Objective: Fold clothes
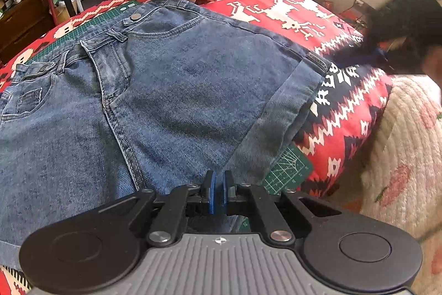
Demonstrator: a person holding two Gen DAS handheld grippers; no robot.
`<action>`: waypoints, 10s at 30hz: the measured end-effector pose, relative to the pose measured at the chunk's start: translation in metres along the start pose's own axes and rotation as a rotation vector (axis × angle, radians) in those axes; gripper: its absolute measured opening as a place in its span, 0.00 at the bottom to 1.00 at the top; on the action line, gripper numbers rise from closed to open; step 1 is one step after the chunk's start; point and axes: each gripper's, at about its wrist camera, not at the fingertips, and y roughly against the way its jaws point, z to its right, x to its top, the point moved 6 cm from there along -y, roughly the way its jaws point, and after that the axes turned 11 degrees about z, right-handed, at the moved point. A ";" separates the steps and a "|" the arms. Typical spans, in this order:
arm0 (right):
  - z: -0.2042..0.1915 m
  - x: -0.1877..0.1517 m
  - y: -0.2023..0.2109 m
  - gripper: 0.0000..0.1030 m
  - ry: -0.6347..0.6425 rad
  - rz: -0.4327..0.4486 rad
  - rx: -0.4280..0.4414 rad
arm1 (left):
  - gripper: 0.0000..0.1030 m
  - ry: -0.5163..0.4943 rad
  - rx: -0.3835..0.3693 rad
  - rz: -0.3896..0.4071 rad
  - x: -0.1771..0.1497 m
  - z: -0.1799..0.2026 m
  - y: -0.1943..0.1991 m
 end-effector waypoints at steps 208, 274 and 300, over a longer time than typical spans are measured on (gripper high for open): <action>-0.293 -0.386 -0.018 0.17 1.615 -0.034 0.517 | 0.02 1.194 0.027 0.395 -0.156 -0.268 0.102; -0.227 -0.304 0.020 0.13 1.483 -0.196 0.462 | 0.02 0.904 0.271 0.318 -0.145 -0.301 0.131; -0.214 -0.366 0.016 0.11 2.015 -0.020 0.421 | 0.11 0.961 -0.030 0.221 -0.131 -0.233 0.125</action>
